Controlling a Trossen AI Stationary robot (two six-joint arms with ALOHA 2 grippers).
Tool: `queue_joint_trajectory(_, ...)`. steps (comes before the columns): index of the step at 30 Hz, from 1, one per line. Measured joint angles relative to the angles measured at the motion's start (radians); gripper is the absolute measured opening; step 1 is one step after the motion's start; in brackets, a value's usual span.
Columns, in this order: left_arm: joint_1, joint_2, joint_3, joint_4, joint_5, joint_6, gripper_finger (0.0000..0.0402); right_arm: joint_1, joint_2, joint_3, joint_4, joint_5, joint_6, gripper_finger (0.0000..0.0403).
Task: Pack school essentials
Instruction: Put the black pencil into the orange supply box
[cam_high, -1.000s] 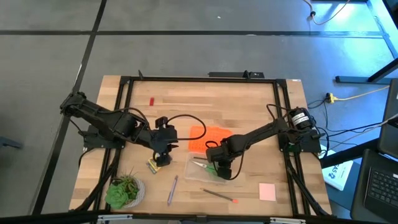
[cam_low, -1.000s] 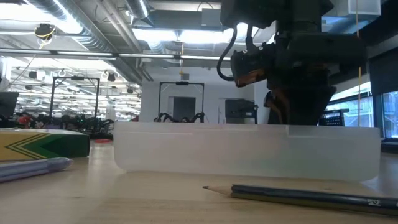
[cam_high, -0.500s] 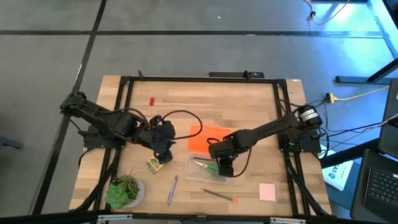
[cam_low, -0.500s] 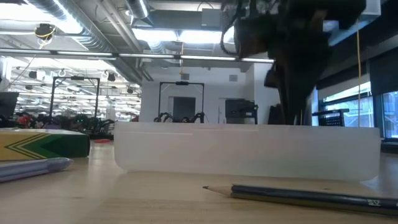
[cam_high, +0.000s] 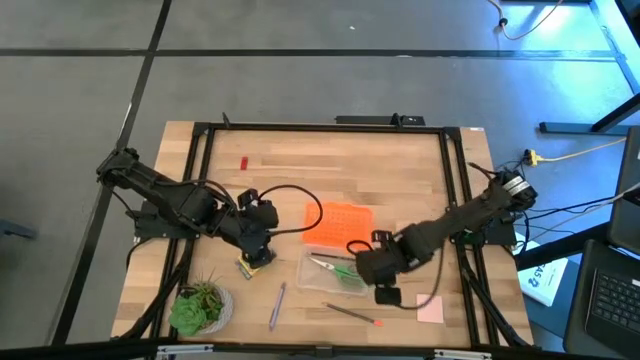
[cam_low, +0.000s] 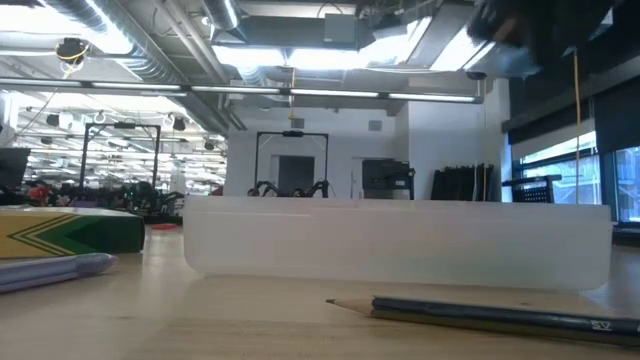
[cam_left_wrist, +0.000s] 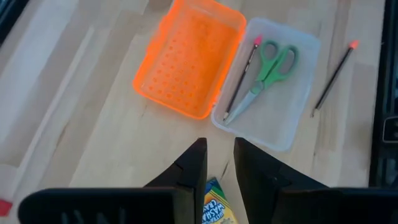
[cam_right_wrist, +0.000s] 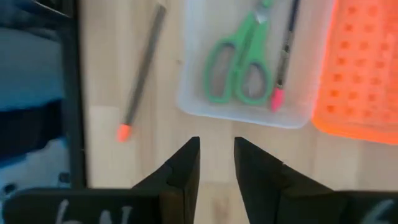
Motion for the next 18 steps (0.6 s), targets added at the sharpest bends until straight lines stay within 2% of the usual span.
queue_joint_trajectory(5, 0.001, 0.000, 0.000, -0.008, 0.000, 0.039, 0.0073, 0.088, 0.000, 0.051, 0.013, 0.018, 0.172, 0.0100)
queue_joint_trajectory(11, 0.001, 0.000, 0.000, -0.008, 0.001, 0.080, 0.0073, 0.153, 0.002, 0.050, 0.001, 0.099, 0.445, 0.0093)
queue_joint_trajectory(18, -0.029, 0.000, 0.000, -0.007, 0.002, 0.082, 0.0073, 0.206, 0.009, 0.049, 0.002, 0.156, 0.539, 0.0091)
